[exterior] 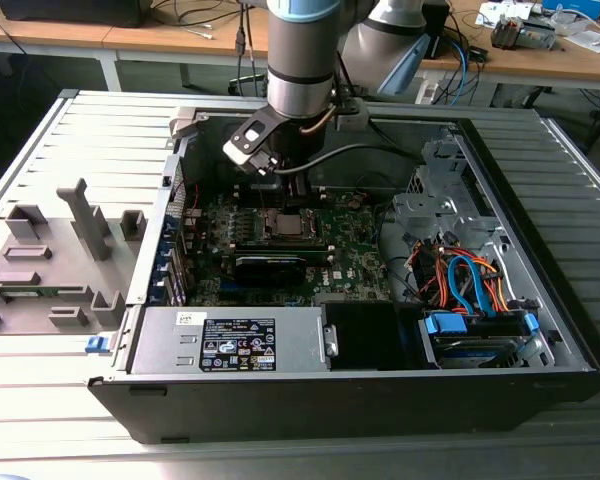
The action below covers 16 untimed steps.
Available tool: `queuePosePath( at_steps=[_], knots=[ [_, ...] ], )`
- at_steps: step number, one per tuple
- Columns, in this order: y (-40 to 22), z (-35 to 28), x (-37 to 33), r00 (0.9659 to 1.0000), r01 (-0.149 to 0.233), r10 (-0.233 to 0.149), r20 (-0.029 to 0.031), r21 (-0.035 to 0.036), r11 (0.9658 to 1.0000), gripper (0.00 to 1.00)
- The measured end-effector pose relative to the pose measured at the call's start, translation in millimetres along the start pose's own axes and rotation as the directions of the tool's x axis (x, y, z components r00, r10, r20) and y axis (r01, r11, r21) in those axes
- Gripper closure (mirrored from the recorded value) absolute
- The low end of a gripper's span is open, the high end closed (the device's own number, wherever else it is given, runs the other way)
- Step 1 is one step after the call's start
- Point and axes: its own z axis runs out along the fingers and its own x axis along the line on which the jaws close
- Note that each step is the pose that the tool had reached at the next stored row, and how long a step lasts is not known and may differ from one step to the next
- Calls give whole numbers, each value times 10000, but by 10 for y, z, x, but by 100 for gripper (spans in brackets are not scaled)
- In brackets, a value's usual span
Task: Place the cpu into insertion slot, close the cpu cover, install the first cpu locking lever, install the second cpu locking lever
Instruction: 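Close the cpu cover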
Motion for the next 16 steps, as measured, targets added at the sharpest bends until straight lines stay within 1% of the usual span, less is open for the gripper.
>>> queuePosePath(
  at_steps=[4,6,8,16],
  knots=[
    [-3,12,1,10000,0,0,-1,0,10000,89],
    [-6,36,2,10000,0,0,-1,0,10000,89],
    [-10,75,3,10000,-2,2,1,2,10000,89],
    [-14,92,4,10000,1,-1,0,1,10000,89]
  ],
)
